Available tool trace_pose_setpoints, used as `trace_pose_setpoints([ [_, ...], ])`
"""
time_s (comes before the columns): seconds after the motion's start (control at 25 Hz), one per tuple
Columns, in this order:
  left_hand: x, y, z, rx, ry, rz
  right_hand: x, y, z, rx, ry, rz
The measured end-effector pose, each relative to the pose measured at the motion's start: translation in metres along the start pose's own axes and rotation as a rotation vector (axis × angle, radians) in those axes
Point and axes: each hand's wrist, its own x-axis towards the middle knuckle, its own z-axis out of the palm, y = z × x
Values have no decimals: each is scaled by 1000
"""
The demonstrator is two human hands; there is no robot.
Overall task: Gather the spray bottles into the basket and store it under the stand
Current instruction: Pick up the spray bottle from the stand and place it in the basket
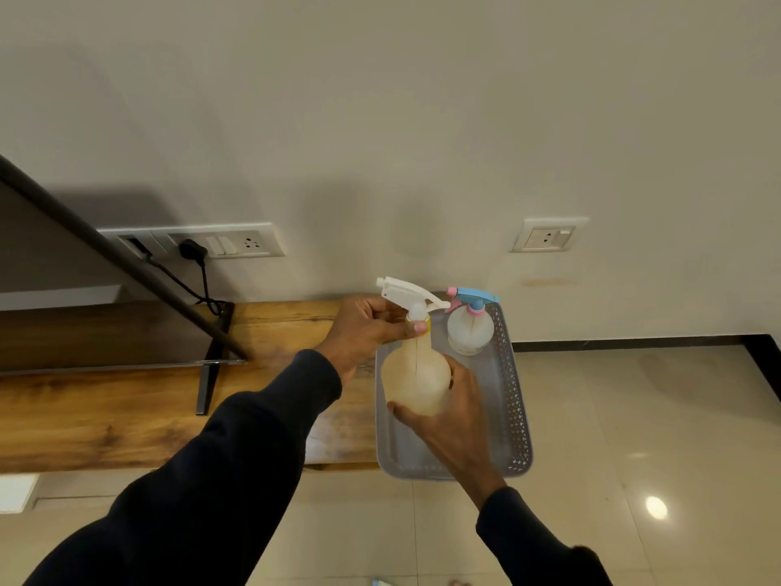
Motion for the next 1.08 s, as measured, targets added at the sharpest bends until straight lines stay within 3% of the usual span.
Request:
trace_pose_setpoints([
  [0.32, 47, -48, -17, 73, -10, 4, 75, 41, 47, -97, 45, -60],
  [0.56, 84, -90, -25, 34, 117, -13, 124, 72, 81, -38, 12, -24],
  [1.08, 137, -116, -15, 94, 196, -32, 161, 89, 92, 25, -14, 24],
])
